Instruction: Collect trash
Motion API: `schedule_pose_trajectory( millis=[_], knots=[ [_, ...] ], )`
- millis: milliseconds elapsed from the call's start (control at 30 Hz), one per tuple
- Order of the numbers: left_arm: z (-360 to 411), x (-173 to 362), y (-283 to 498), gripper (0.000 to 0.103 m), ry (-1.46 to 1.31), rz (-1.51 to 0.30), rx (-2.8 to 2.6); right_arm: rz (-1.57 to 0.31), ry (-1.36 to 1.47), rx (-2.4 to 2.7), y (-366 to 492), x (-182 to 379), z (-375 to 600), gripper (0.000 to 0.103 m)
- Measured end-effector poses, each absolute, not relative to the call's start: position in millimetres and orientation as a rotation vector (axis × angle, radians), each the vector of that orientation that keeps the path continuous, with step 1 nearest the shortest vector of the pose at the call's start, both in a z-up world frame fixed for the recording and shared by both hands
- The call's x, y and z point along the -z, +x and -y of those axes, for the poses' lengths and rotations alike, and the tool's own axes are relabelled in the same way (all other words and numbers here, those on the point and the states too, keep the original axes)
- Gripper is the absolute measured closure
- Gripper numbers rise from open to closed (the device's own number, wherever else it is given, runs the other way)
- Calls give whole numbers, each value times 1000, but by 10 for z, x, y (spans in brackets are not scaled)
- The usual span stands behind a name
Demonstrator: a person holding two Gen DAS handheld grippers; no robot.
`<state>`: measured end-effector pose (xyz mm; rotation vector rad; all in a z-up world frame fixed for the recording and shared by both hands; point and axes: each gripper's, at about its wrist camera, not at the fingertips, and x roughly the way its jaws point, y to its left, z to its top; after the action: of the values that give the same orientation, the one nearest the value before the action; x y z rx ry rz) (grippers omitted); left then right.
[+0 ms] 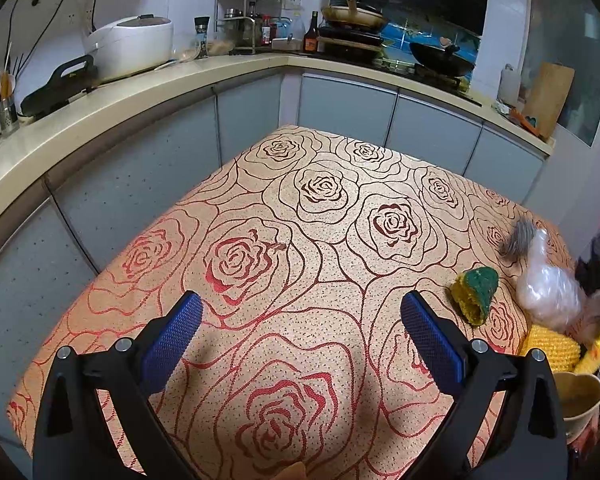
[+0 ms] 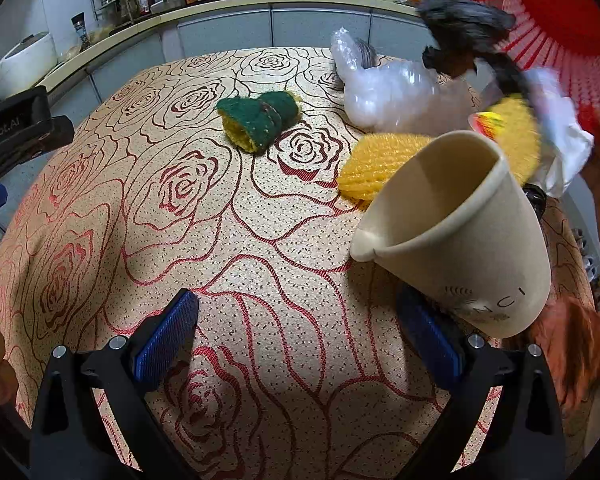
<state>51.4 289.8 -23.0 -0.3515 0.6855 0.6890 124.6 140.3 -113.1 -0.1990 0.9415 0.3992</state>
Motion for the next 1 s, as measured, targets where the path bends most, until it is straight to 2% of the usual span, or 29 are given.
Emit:
schedule_pose_trajectory(
  millis=[1000],
  knots=[
    [-2584, 6, 466, 7, -261, -650, -657, -942, -200, -399, 1248, 1127, -1405, 6]
  ],
)
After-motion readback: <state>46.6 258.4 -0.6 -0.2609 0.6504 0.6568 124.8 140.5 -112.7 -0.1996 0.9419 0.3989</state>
